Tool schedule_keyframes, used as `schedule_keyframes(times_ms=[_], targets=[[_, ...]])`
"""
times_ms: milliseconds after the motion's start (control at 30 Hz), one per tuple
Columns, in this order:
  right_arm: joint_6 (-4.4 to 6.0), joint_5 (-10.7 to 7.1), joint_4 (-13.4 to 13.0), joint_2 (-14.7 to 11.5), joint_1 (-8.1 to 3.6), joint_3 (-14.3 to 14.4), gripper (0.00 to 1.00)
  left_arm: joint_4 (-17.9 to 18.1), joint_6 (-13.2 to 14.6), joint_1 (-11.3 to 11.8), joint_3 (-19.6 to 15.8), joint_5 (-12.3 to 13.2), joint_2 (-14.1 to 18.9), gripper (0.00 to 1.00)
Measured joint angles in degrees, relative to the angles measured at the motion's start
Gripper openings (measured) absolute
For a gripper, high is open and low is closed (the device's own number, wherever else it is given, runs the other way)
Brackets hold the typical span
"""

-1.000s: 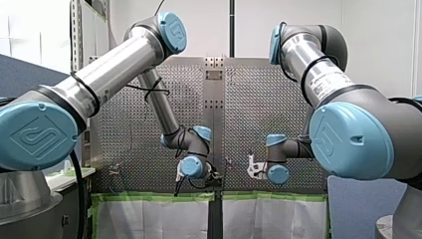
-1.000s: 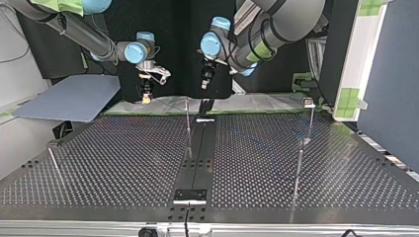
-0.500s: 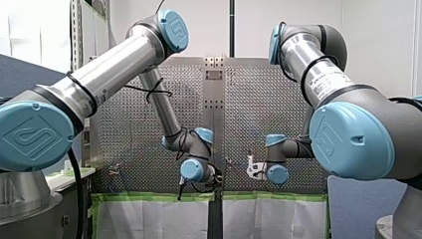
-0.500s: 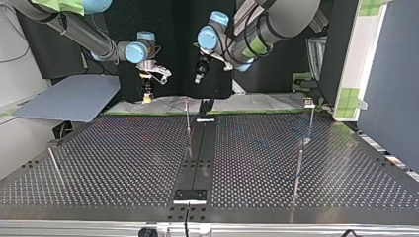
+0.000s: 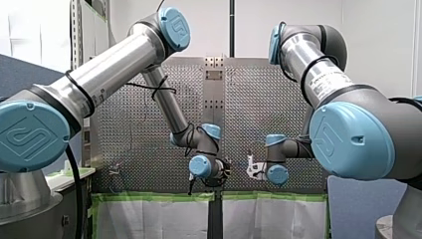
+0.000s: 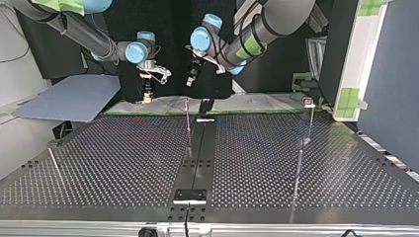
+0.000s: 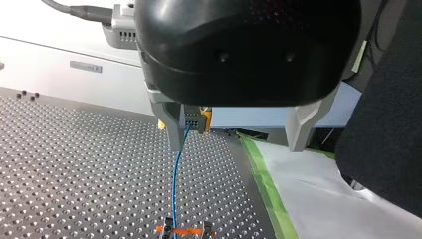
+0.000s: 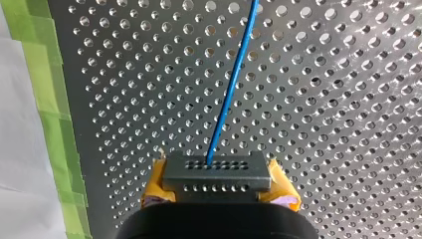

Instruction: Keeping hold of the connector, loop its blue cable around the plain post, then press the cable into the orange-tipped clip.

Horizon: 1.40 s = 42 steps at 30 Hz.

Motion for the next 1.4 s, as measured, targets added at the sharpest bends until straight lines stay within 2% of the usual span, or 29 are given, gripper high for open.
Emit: schedule_keyframes(times_ms=[500, 867, 1100, 1400], targets=[[0.00, 0.00, 0.64, 0.00, 0.15, 0.01, 0.00, -1.25, -3.07, 0.26, -0.03, -1.88, -0.04, 1.00], [-0.13, 0.04, 1.38, 0.00, 0.34, 0.00, 0.00, -6.78, -3.02, 0.11, -0.06, -7.64, -0.05, 1.00], [-0.31, 0.09, 1.99, 0.00, 0.40, 0.02, 0.00, -7.49, -4.32, 0.07, -0.07, -11.91, -0.05, 1.00], [-0.49, 0.09, 2.46, 0.00, 0.52, 0.05, 0.00, -7.70, -4.19, 0.42, -0.06, -13.22, -0.05, 1.00]])
